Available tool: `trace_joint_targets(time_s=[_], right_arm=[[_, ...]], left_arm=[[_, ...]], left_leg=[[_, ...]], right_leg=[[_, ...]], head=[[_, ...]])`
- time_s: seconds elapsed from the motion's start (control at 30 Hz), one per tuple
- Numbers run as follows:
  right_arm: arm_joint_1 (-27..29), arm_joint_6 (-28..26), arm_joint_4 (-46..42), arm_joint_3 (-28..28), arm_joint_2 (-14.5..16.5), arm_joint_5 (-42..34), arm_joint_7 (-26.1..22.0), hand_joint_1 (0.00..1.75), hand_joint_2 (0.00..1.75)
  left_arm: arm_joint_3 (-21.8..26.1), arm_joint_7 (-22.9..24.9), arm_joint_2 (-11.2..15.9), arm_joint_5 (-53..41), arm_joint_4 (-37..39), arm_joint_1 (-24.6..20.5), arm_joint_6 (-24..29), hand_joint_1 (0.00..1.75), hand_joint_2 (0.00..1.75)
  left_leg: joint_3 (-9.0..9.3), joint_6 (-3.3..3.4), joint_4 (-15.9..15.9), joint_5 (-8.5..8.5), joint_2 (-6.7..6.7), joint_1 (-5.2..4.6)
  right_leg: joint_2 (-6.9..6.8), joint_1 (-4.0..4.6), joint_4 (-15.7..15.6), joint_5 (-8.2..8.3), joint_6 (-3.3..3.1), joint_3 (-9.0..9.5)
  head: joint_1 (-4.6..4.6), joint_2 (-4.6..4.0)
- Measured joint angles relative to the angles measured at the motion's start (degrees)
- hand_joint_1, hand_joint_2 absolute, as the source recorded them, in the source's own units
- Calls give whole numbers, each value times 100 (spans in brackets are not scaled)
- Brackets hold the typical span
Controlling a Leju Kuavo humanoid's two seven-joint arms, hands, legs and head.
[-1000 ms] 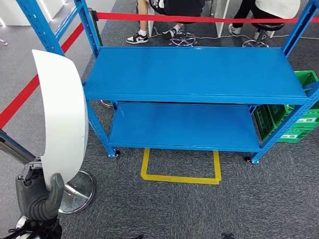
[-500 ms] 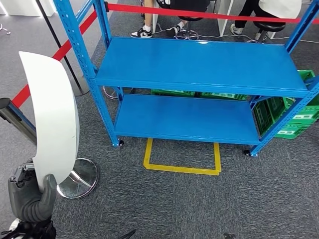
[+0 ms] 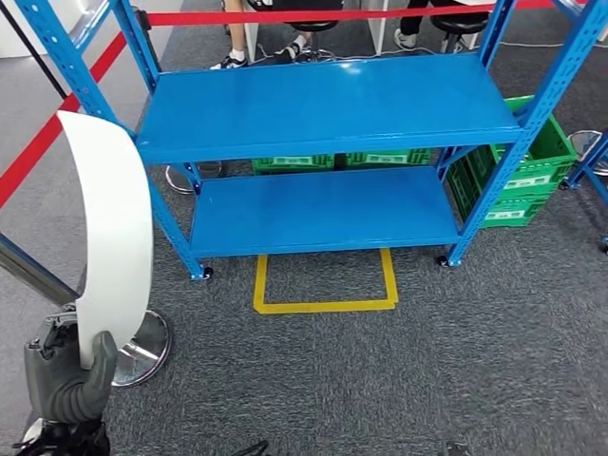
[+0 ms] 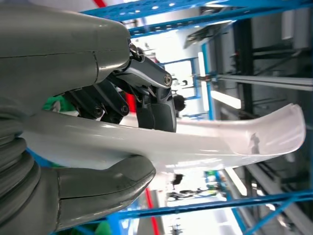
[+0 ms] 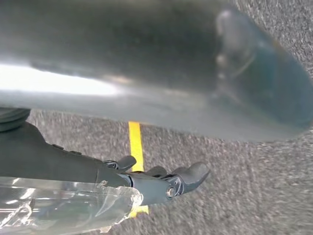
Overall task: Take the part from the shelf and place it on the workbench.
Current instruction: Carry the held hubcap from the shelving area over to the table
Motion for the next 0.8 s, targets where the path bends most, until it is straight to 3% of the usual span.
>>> trace_joint_targets(time_s=[0.03,0.07,0.13,0.2,0.27,0.3,0.37,0.43,0.5,0.53,0.57,0.63,0.7,0.8], right_arm=[[2,-16,0,-49,-1,-30,14,0,0],[1,-28,0,-100,-1,-56,31,0,0],[-9,9,0,-191,2,-131,54,0,0],[-23,146,-3,-298,8,-263,43,0,0],[-17,269,-7,-421,9,-367,26,0,0],[-3,300,-8,-479,7,-398,21,0,0],[7,321,-9,-577,4,-445,11,0,0],[-16,328,-10,-656,6,-454,7,0,0],[-28,329,-13,-711,5,-422,20,0,0],[-27,328,-14,-728,4,-407,28,0,0],[-24,326,-17,-744,3,-397,35,0,0],[-40,324,-21,-765,4,-383,40,0,0],[-70,324,-23,-774,8,-375,41,0,0],[-59,318,-24,-789,9,-355,49,0,0]], left_arm=[[8,34,-14,-21,85,-7,39,175,175],[13,93,-25,-26,158,-13,47,175,175],[19,247,-25,-14,253,-13,16,175,175],[43,405,-17,-58,305,2,35,175,175],[74,569,-20,-101,345,13,113,175,175],[91,665,-33,-114,363,9,193,175,175],[134,788,-96,-187,384,1,494,175,175],[176,732,-175,-342,395,-19,944,175,175],[184,596,-236,-470,401,-70,1342,175,175],[179,553,-262,-500,404,-99,1461,175,175],[173,531,-283,-519,407,-122,1530,175,175],[164,518,-310,-533,409,-150,1579,175,175],[162,513,-326,-492,410,-164,1593,175,175],[103,572,-340,-236,413,-187,1551,175,175]], left_leg=[[57,35,-48,92,-16,-7],[218,88,-309,268,-58,-19],[667,230,-1072,596,-309,-45],[922,300,-1545,696,-513,-52],[941,283,-1669,685,-455,-38],[939,275,-1709,690,-391,-21],[927,273,-1760,719,-250,20],[907,289,-1760,737,-101,25],[888,283,-1756,754,58,26],[883,276,-1752,762,133,27],[880,265,-1745,766,202,31],[874,214,-1699,754,323,17],[864,144,-1645,738,428,-13],[854,44,-1621,735,529,-5]], right_leg=[[63,19,1,26,-4,-28],[134,39,1,50,-5,-51],[272,72,5,90,4,-93],[400,71,13,137,42,-146],[518,61,20,192,109,-218],[495,66,51,176,142,-267],[271,65,364,-43,222,-444],[16,20,1085,-444,312,-756],[-63,-29,1644,-649,387,-956],[-84,-49,1635,-605,415,-907],[-119,-66,1386,-470,436,-733],[-344,-73,575,-174,454,-229],[-496,-61,109,-53,376,22],[-347,-47,93,-14,198,-56]], head=[[-2,0],[0,0],[5,0],[2,0],[-5,0],[-3,0],[40,0],[84,0],[89,0],[91,0],[90,0],[95,0],[77,0],[55,0]])
